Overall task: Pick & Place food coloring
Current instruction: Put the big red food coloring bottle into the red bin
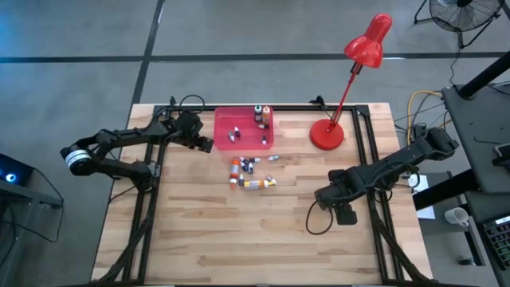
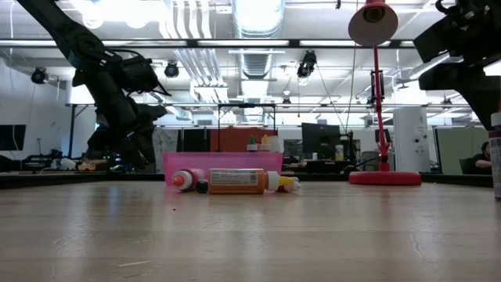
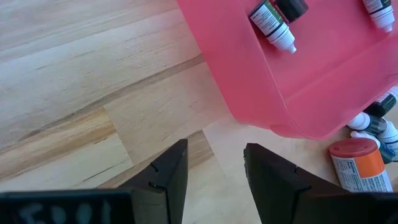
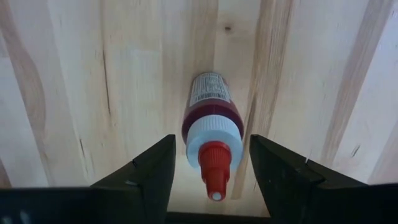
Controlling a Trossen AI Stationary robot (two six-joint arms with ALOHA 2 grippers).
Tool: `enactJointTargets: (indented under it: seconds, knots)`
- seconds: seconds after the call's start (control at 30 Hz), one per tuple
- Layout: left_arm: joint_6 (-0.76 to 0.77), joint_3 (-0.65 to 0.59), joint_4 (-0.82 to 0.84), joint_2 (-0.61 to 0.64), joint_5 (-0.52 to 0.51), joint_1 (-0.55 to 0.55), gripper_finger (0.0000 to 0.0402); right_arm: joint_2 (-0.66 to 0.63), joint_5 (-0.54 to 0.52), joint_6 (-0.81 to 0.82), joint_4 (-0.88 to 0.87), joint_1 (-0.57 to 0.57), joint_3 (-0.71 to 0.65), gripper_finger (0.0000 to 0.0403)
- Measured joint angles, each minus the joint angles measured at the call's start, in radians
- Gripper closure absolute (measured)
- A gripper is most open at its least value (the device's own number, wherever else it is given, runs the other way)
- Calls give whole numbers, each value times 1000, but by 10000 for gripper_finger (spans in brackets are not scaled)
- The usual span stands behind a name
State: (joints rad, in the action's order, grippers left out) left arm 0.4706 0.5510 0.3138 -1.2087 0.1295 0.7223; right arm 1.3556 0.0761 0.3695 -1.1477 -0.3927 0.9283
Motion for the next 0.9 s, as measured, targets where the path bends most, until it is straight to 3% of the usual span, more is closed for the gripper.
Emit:
enactJointTargets:
  seconds: [0.43, 0.73, 0.9]
  knots:
    - [0, 0, 0, 0, 0, 0, 271, 0, 0, -15, 1, 0, 18, 278]
    - [0, 0, -1, 0, 0, 0, 271, 1, -1, -29, -36, 8, 25, 293]
    - [8, 0, -4, 0, 0, 0, 271, 1, -156, -30, -38, 92, 114, 295]
